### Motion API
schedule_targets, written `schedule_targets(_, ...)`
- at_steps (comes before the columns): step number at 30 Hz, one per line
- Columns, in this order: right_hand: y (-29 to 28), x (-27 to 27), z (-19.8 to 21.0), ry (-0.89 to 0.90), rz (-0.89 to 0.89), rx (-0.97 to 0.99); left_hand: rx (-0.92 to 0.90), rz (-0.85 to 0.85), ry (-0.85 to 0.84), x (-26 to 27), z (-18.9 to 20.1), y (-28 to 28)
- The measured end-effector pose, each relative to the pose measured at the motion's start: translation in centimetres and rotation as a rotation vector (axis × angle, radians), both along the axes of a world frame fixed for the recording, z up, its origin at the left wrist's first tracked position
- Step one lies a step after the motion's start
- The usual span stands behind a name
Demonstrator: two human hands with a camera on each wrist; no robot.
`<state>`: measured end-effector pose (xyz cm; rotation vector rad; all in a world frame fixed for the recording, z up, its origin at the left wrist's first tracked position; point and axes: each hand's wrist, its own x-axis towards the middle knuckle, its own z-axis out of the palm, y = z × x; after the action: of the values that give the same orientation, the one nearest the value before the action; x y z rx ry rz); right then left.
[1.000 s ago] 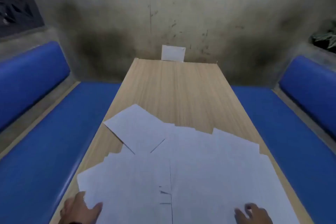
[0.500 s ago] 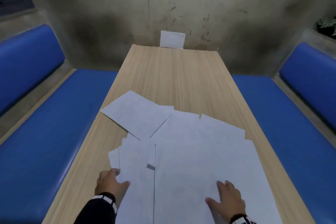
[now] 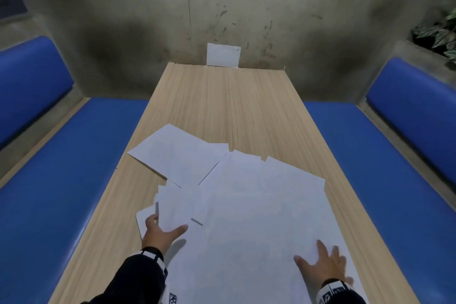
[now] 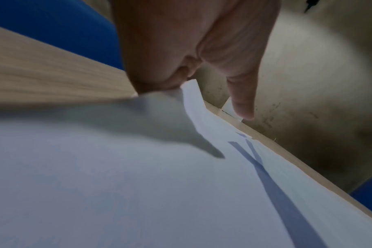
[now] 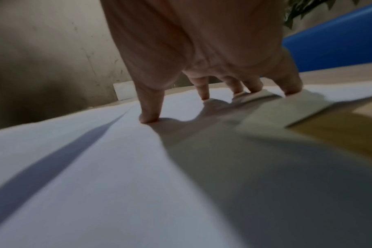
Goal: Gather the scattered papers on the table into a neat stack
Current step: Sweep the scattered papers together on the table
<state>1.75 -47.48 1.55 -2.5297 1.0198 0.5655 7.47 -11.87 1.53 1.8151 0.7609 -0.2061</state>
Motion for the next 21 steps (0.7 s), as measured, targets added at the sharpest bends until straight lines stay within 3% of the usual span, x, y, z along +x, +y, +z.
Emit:
schedule_targets(3, 0.9, 0.4, 0.1, -0.045, 0.127, 0.098, 0.008, 0.0, 0.017, 0.5, -0.2, -0.6)
schedule_targets(7, 1.4, 1.3, 0.5, -0.245, -0.19, 0.242, 0.029, -0.069, 0.023, 0.4, -0.7, -0.8)
schedule_targets(11, 0.7, 2.3, 1.0, -0.22, -0.362, 0.337, 0.019, -0.092, 0.014, -0.3, -0.8, -0.5)
schedule_targets(14, 1.3, 2.7, 1.5, -0.172, -0.258, 0.427, 0.001, -0.113, 0.018, -0.8, -0.6, -0.2)
schedule_targets(21, 7.2, 2.0, 1.9, 0.022, 0.271, 0.196, -0.163, -0.284, 0.004, -0.6, -0.1, -2.2)
